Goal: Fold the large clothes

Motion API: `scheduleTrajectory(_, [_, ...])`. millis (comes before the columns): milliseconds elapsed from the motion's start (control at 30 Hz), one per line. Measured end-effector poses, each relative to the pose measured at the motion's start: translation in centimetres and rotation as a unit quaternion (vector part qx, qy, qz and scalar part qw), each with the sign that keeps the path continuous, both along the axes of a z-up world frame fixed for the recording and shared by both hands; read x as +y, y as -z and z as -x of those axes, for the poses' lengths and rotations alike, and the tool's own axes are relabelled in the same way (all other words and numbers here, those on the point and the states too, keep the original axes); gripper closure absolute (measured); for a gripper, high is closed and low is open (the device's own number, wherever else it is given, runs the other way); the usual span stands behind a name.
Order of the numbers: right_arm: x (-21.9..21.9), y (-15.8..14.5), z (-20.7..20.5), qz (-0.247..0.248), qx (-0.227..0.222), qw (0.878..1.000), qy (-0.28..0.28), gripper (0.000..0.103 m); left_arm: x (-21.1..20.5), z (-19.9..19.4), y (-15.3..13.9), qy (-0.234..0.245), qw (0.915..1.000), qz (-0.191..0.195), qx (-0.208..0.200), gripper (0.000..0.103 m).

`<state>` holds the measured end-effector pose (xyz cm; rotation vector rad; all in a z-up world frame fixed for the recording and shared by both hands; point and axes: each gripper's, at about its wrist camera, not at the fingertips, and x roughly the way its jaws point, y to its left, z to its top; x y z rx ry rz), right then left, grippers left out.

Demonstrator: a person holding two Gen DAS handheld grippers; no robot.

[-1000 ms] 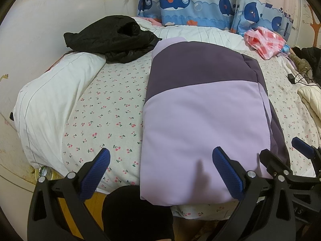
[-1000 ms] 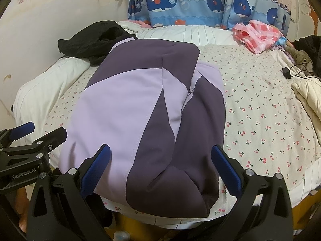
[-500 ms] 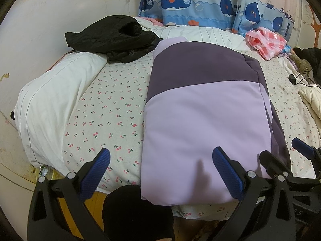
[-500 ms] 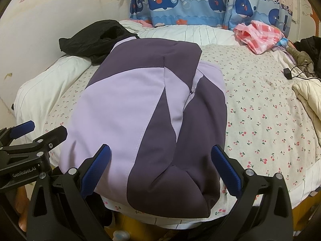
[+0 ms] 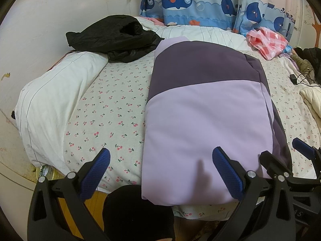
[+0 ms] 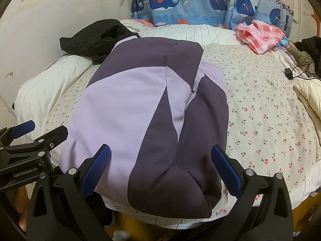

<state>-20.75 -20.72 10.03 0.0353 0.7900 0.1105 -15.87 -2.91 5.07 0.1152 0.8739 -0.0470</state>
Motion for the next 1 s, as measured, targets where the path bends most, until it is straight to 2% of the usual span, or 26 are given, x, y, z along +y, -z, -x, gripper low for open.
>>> scheduleTrajectory(1000, [0.10,0.27,-0.18,0.000,0.002,1.000,-0.003,0.006,-0.12,0.44,0.24,-0.007,0.9999,-0.007,0.003,0.005])
